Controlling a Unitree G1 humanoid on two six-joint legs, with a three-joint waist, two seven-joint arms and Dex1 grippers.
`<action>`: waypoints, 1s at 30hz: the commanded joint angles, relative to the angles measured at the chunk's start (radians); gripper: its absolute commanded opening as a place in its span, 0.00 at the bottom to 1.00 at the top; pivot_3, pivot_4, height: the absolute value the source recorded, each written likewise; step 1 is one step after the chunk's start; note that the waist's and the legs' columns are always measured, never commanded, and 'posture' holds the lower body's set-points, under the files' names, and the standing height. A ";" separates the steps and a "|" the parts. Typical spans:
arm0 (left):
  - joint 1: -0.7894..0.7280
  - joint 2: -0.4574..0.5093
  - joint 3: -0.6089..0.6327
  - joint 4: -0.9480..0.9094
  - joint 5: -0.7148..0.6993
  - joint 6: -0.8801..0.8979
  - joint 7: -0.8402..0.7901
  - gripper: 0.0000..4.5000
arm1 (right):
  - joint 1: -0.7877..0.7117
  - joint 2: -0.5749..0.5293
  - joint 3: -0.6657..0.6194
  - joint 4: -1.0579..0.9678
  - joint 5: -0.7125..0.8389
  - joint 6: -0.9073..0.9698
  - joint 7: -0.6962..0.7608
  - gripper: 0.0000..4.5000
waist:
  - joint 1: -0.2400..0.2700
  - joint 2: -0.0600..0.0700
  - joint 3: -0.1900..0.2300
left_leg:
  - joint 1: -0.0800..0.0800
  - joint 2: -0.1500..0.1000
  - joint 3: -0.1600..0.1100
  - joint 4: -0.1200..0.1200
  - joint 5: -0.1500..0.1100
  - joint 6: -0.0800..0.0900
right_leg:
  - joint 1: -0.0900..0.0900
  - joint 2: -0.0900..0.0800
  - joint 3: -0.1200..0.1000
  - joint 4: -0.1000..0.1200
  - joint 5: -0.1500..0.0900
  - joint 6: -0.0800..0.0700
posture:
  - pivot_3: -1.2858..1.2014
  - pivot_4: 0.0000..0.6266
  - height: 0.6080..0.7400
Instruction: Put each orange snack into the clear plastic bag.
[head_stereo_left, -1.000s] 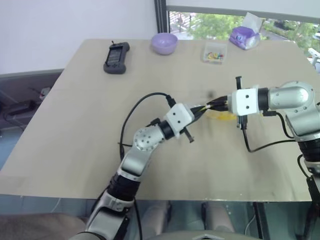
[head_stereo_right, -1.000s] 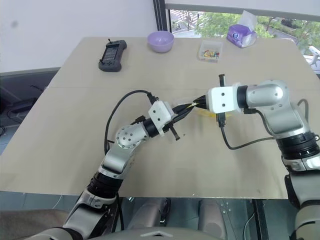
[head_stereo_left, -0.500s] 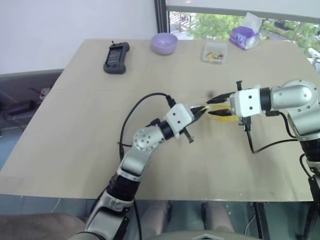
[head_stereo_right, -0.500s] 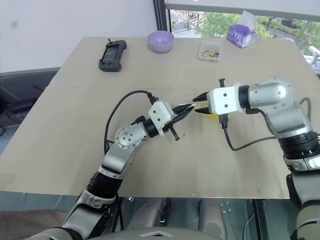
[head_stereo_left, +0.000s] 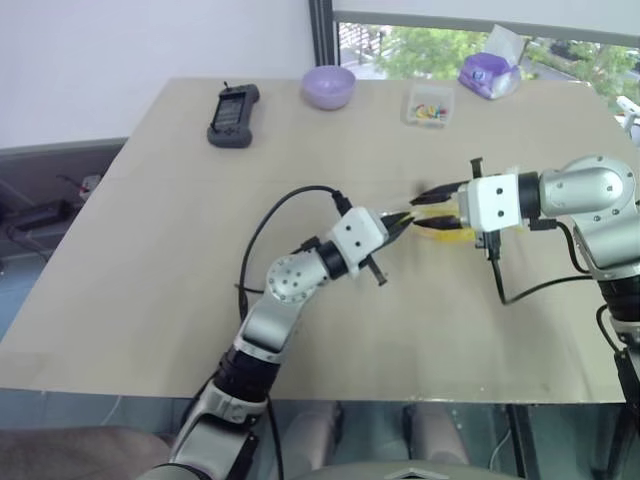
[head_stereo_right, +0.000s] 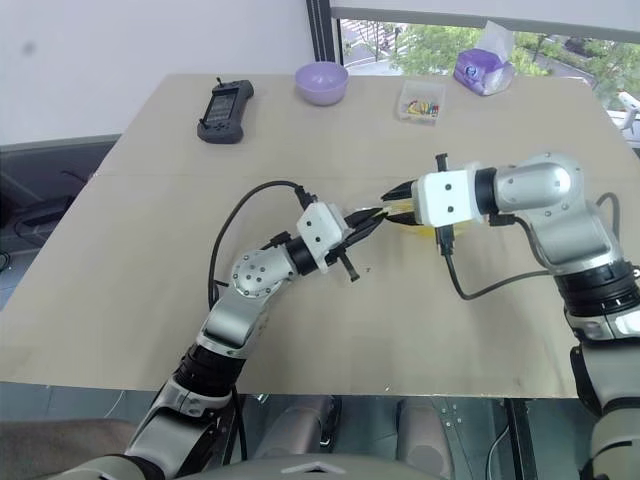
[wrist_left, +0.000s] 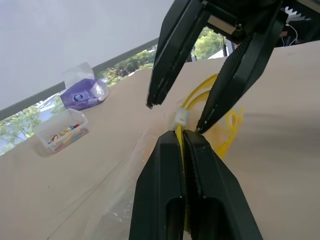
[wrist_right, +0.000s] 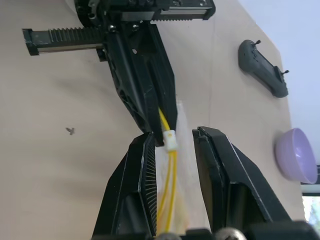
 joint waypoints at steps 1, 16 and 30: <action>0.004 -0.005 -0.011 -0.027 -0.006 -0.006 -0.001 0.00 | -0.031 0.006 -0.021 -0.008 0.000 -0.020 -0.019 0.30 | 0.000 0.000 0.000 | 0.000 0.000 0.000 0.000 0.000 0.000 | 0.000 0.000 0.000 0.000 0.000 0.000 | 0.52 0.24 1.00; 0.006 -0.002 -0.010 -0.031 -0.006 -0.005 0.000 0.00 | -0.023 0.009 -0.021 -0.018 0.009 -0.019 -0.005 0.01 | 0.000 0.000 0.000 | 0.000 0.000 0.000 0.000 0.000 0.000 | 0.000 0.000 0.000 0.000 0.000 0.000 | 0.52 0.24 1.00; 0.007 0.001 -0.011 -0.030 -0.007 -0.007 -0.001 0.00 | -0.026 -0.003 -0.018 -0.016 -0.007 -0.014 -0.002 0.18 | 0.000 0.000 0.000 | 0.000 0.000 0.000 0.000 0.000 0.000 | 0.000 0.000 0.000 0.000 0.000 0.000 | 0.52 0.24 1.00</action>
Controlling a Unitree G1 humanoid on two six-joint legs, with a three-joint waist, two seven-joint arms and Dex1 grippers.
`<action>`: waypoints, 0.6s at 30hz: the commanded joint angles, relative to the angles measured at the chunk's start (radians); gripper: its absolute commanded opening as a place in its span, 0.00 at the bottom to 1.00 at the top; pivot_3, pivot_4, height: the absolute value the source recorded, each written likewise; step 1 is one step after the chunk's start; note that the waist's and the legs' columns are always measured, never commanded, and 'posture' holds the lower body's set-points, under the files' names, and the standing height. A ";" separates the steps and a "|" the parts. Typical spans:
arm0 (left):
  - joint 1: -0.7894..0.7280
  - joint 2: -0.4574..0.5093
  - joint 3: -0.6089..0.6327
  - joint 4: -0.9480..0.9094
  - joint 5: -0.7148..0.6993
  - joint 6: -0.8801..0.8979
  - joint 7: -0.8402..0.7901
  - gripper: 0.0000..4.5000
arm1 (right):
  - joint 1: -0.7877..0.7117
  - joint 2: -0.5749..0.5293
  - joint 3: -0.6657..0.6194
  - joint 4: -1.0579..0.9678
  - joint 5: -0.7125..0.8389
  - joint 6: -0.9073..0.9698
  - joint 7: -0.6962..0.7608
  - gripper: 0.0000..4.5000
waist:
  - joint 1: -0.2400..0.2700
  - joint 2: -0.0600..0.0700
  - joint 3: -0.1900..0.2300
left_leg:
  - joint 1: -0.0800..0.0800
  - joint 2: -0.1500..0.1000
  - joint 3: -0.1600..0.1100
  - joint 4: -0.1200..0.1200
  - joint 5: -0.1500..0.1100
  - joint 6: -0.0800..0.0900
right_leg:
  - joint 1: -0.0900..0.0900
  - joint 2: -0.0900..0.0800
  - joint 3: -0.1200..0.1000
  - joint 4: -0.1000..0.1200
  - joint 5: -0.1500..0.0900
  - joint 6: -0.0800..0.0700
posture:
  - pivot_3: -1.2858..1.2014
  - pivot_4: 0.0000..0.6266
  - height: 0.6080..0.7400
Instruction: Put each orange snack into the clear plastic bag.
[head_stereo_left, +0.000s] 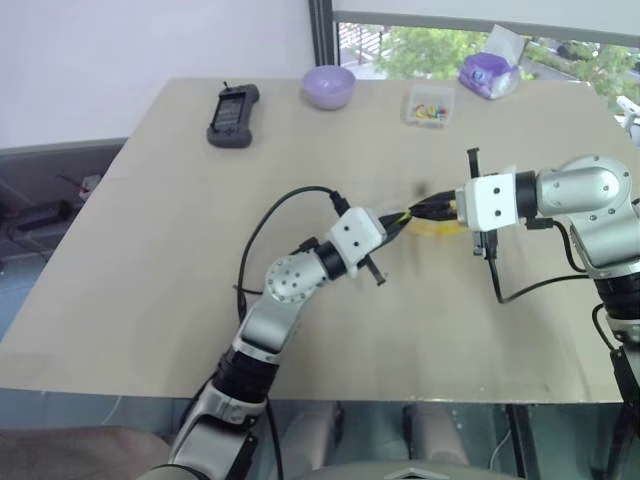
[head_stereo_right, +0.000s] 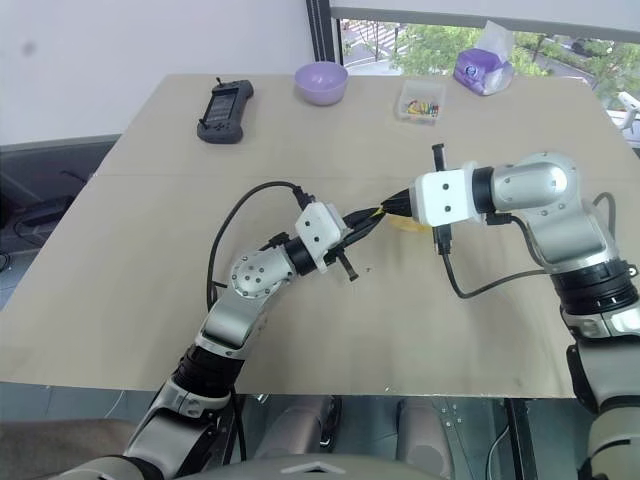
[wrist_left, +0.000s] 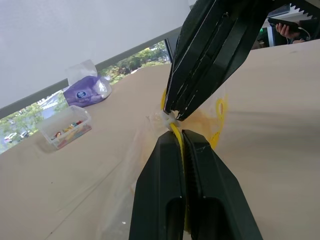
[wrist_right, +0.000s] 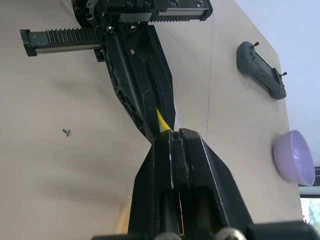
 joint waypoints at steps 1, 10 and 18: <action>0.002 -0.004 -0.012 -0.030 -0.007 -0.008 -0.005 0.00 | -0.021 -0.012 -0.020 -0.025 0.000 -0.010 -0.005 0.31 | 0.000 0.000 0.000 | 0.000 0.000 0.000 0.000 0.000 0.000 | 0.000 0.000 0.000 0.000 0.000 0.000 | 0.52 0.24 1.00; 0.003 -0.005 -0.012 -0.032 -0.006 -0.007 -0.005 0.00 | -0.028 -0.014 -0.015 -0.020 -0.007 -0.015 0.007 0.37 | 0.000 0.000 0.000 | 0.000 0.000 0.000 0.000 0.000 0.000 | 0.000 0.000 0.000 0.000 0.000 0.000 | 0.52 0.24 1.00; 0.008 -0.007 -0.019 -0.039 -0.003 -0.005 -0.005 0.00 | -0.029 -0.009 -0.010 -0.012 -0.013 -0.032 0.011 0.26 | 0.000 0.000 0.000 | 0.000 0.000 0.000 0.000 0.000 0.000 | 0.000 0.000 0.000 0.000 0.000 0.000 | 0.52 0.24 1.00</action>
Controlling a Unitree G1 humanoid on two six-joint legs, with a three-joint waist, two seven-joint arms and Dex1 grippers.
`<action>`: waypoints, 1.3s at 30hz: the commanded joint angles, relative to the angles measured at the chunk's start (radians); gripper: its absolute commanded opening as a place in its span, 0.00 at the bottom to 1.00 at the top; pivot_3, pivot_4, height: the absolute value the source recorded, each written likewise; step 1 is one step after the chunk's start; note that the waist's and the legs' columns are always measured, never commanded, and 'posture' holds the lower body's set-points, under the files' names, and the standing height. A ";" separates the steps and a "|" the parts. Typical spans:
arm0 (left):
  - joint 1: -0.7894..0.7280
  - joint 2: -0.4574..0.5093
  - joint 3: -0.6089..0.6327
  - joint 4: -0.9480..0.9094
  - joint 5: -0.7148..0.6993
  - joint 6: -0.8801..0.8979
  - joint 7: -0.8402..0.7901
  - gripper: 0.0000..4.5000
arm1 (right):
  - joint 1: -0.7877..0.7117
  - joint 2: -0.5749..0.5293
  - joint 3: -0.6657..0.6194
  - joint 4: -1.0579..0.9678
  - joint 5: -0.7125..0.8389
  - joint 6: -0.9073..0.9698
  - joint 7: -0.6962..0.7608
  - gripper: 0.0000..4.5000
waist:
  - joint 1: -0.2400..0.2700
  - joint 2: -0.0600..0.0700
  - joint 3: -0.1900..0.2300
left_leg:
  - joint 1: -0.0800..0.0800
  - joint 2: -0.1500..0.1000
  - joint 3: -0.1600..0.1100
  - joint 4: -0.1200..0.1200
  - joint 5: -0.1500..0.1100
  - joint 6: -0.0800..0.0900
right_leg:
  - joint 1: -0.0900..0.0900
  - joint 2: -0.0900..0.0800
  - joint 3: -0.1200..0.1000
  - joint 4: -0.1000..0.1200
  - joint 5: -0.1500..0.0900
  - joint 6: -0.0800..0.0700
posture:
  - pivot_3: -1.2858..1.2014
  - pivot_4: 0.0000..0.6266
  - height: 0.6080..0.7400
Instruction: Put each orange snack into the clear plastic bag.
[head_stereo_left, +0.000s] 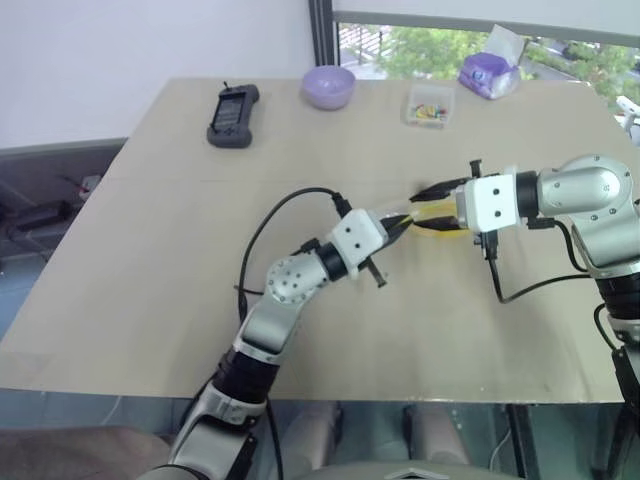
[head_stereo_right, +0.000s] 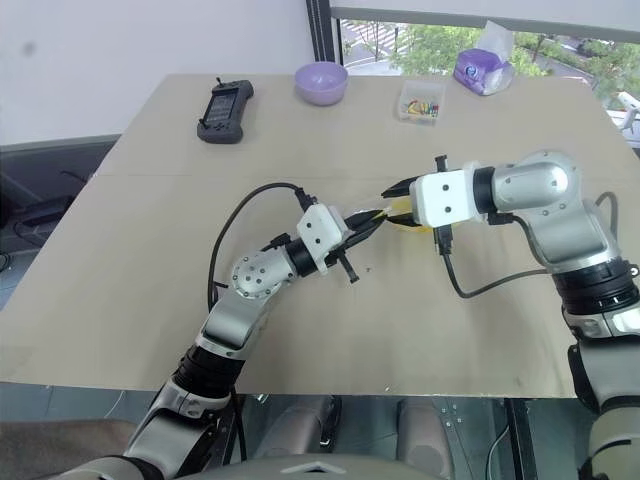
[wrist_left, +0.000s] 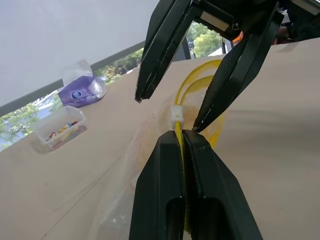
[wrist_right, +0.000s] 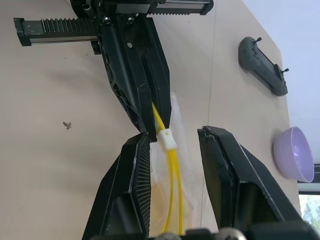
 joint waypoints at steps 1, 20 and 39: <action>0.004 -0.005 -0.015 -0.040 -0.003 -0.006 -0.001 0.00 | -0.028 -0.008 -0.009 -0.013 0.004 -0.020 0.005 0.16 | 0.000 0.000 0.000 | 0.000 0.000 0.000 0.000 0.000 0.000 | 0.000 0.000 0.000 0.000 0.000 0.000 | 0.52 0.24 1.00; -0.009 0.051 -0.039 -0.018 0.048 -0.084 -0.027 0.00 | -0.006 -0.033 -0.005 -0.041 -0.006 0.027 0.037 0.39 | 0.000 0.000 0.000 | 0.000 0.000 0.000 0.000 0.000 0.000 | 0.000 0.000 0.000 0.000 0.000 0.000 | 0.52 0.24 1.00; -0.012 0.023 -0.029 -0.009 0.042 -0.074 -0.011 0.00 | 0.058 -0.130 -0.018 -0.345 0.038 0.576 0.033 0.39 | 0.002 0.000 0.000 | 0.000 0.000 0.000 0.000 0.000 0.000 | 0.000 0.000 0.000 0.000 0.000 0.000 | 0.52 0.24 1.00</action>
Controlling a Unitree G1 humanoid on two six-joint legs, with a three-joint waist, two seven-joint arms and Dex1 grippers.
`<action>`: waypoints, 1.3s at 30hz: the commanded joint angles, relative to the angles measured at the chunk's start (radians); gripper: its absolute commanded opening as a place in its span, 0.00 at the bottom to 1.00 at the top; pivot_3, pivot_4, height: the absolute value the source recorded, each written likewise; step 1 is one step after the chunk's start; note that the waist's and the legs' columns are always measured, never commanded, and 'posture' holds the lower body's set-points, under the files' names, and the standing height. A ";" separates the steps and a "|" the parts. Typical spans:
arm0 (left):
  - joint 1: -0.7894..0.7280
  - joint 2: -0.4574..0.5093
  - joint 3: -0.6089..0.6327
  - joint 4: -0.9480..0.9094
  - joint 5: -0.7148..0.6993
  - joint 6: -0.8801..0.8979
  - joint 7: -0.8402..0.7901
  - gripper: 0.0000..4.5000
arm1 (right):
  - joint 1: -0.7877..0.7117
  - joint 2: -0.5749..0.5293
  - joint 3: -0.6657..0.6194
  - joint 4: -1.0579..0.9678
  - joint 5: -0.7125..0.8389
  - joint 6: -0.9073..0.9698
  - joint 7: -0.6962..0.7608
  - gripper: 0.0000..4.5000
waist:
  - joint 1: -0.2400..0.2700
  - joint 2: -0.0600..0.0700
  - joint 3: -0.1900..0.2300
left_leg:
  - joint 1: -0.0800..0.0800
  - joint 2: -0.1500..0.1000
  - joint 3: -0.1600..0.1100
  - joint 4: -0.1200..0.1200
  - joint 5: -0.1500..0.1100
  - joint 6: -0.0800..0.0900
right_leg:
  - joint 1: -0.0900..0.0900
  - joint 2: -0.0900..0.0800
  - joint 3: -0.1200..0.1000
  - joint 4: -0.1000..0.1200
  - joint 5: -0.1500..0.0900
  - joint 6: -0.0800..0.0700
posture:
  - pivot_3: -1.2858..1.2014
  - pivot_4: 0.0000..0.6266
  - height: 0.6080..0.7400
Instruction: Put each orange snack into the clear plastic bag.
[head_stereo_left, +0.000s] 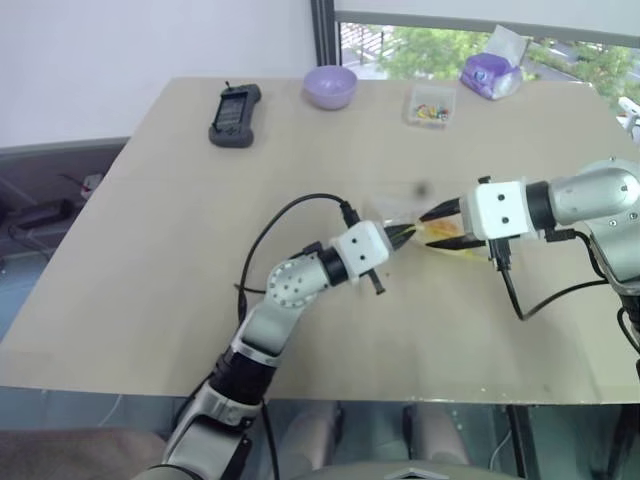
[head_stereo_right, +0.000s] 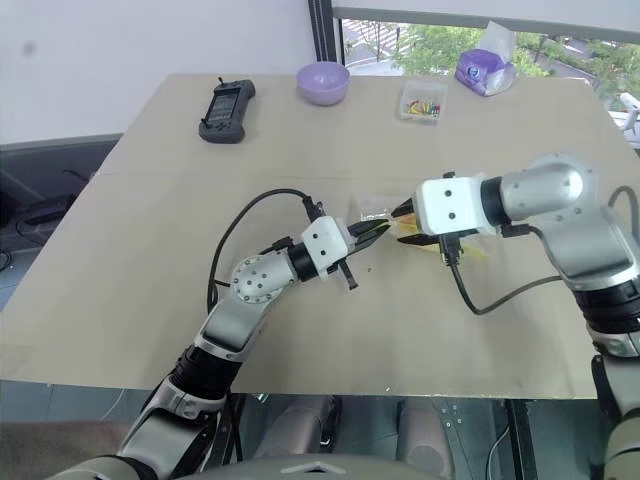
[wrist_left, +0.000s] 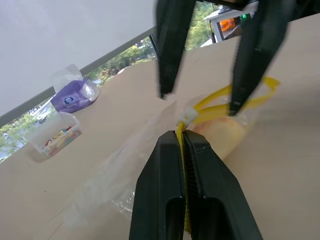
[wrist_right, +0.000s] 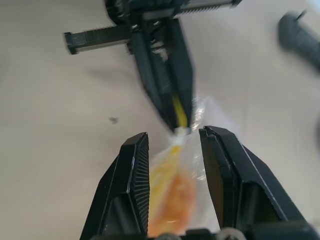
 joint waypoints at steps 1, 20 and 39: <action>-0.010 -0.011 0.003 -0.020 -0.009 -0.012 0.007 0.00 | -0.003 -0.016 -0.015 -0.106 -0.025 0.212 -0.062 0.39 | -0.002 0.000 0.000 | 0.000 0.000 0.000 0.000 0.000 0.000 | 0.000 0.000 0.000 0.000 0.000 0.000 | 0.52 0.24 1.00; -0.001 -0.037 -0.007 -0.035 -0.018 0.019 0.002 0.00 | 0.019 0.006 -0.001 -0.196 -0.030 0.332 -0.132 0.28 | -0.001 0.000 0.000 | 0.000 0.000 0.000 0.000 0.000 0.000 | 0.000 0.000 0.000 0.000 0.000 0.000 | 0.52 0.24 1.00; 0.002 -0.043 -0.003 -0.042 -0.020 0.024 0.004 0.00 | 0.023 0.021 0.012 -0.190 -0.041 0.350 -0.179 0.22 | -0.001 0.000 0.000 | 0.000 0.000 0.000 0.000 0.000 0.000 | 0.000 0.000 0.000 0.000 0.000 0.000 | 0.52 0.24 1.00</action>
